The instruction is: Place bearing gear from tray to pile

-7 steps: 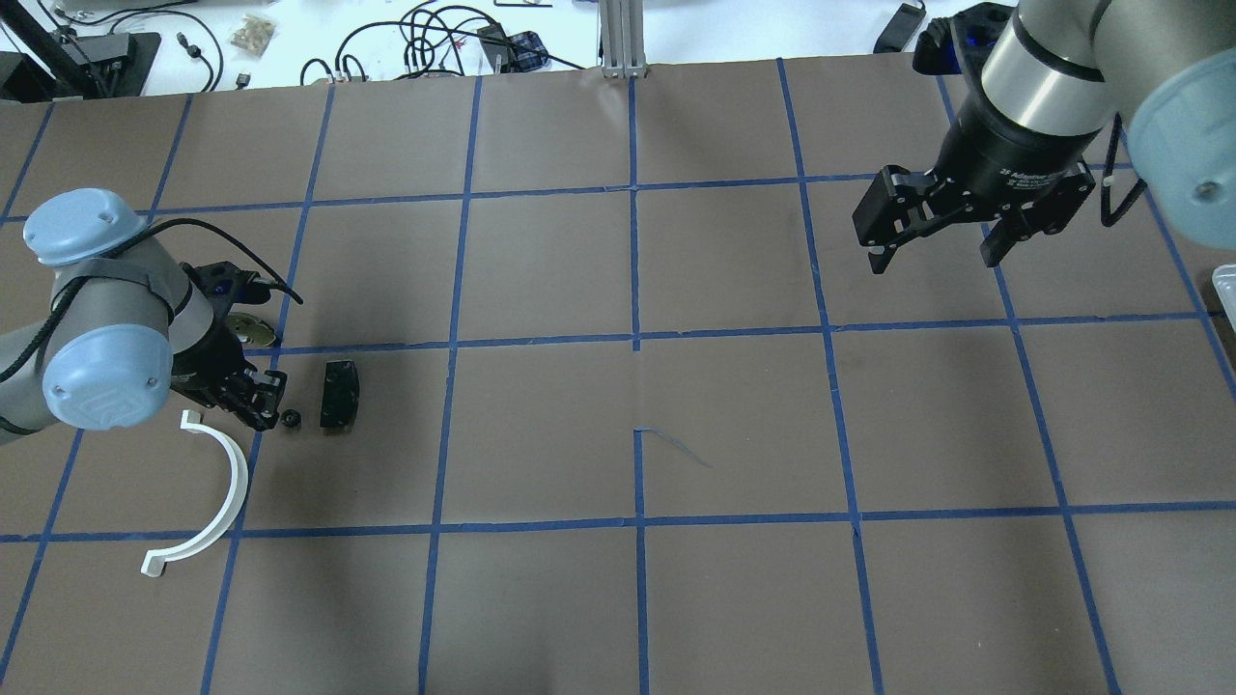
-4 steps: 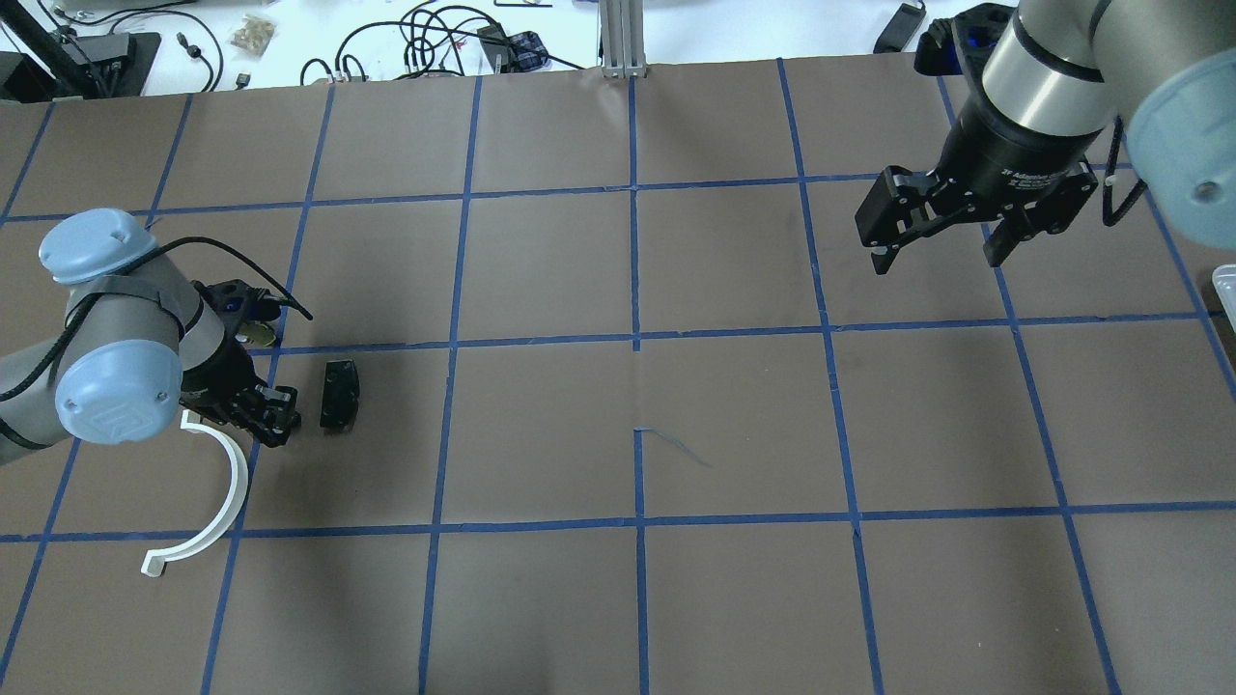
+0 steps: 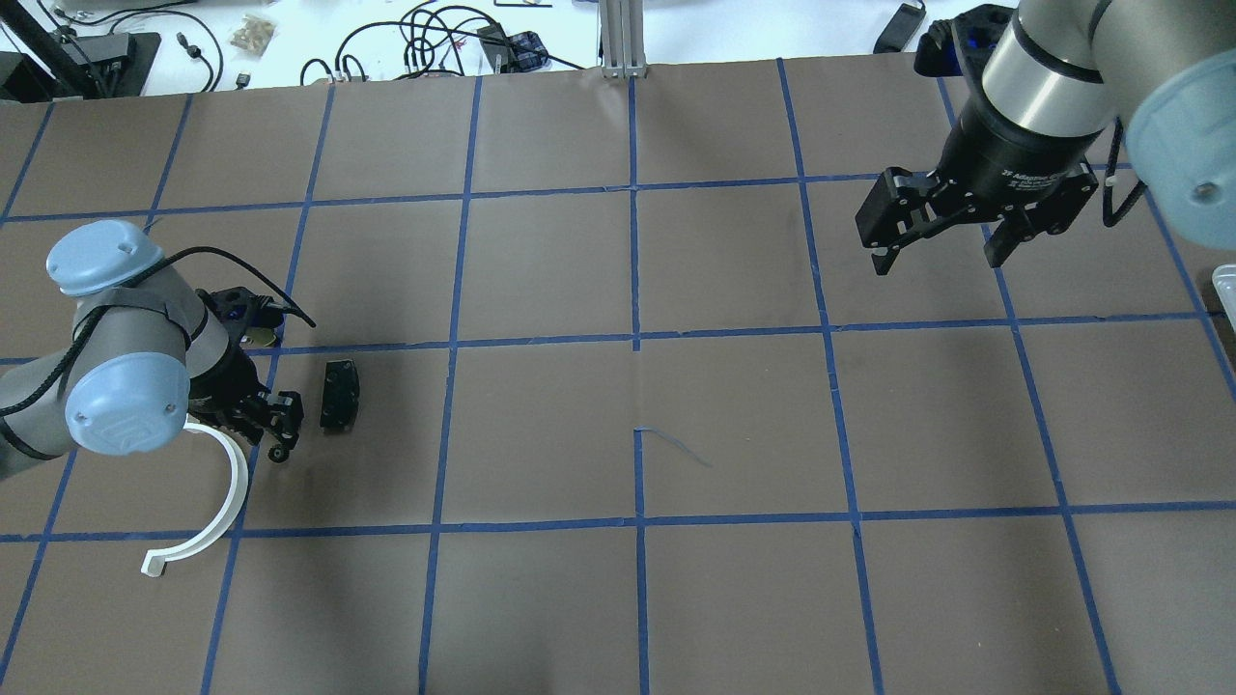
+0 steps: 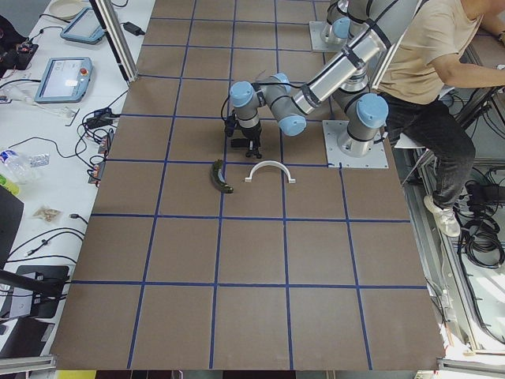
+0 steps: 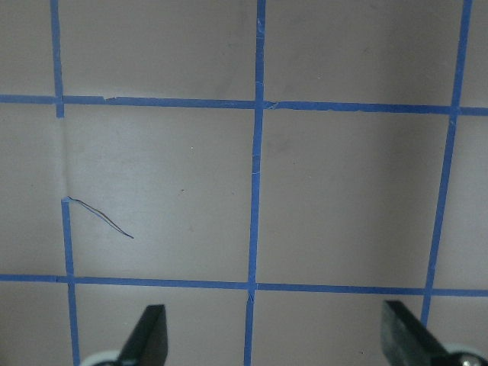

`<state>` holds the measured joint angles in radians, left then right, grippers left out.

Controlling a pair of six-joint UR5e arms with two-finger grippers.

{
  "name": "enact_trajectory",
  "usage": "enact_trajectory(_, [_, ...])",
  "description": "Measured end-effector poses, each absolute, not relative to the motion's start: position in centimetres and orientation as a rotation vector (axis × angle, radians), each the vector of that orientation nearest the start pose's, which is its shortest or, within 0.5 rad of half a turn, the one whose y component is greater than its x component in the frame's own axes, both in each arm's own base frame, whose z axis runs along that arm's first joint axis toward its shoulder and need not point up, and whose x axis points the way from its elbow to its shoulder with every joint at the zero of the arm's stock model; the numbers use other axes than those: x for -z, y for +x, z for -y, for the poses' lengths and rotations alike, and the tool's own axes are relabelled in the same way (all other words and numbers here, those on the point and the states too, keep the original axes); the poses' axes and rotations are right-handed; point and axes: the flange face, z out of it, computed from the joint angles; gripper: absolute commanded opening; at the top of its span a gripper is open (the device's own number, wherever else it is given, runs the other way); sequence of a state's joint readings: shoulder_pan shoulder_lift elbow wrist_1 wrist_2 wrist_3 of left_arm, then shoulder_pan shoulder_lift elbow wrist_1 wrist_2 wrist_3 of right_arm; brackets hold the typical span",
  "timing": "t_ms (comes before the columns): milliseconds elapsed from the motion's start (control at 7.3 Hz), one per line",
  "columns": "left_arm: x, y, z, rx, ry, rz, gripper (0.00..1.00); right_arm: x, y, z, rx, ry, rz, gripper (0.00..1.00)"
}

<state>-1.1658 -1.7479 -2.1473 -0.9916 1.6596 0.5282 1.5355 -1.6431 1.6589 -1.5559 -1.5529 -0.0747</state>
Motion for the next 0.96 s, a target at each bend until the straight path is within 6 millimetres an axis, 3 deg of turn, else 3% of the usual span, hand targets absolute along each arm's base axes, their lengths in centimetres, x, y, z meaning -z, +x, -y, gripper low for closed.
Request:
enact_trajectory(274, [-21.2,6.0,46.4,-0.268,0.195,-3.114,1.0,-48.0,11.9,46.1,-0.041,-0.063,-3.122,1.0])
enact_trajectory(548, [-25.4,5.2,48.9,-0.285,0.171,-3.116,1.0,-48.1,11.9,45.9,-0.035,-0.063,-3.122,1.0])
enact_trajectory(685, [-28.8,3.5,50.6,-0.316,0.156,-3.116,1.0,-48.2,11.9,45.9,-0.034,-0.062,-3.123,1.0])
enact_trajectory(959, [-37.7,-2.7,52.7,-0.286,0.144,-3.121,1.0,-48.1,11.9,45.9,-0.036,-0.062,-3.122,1.0])
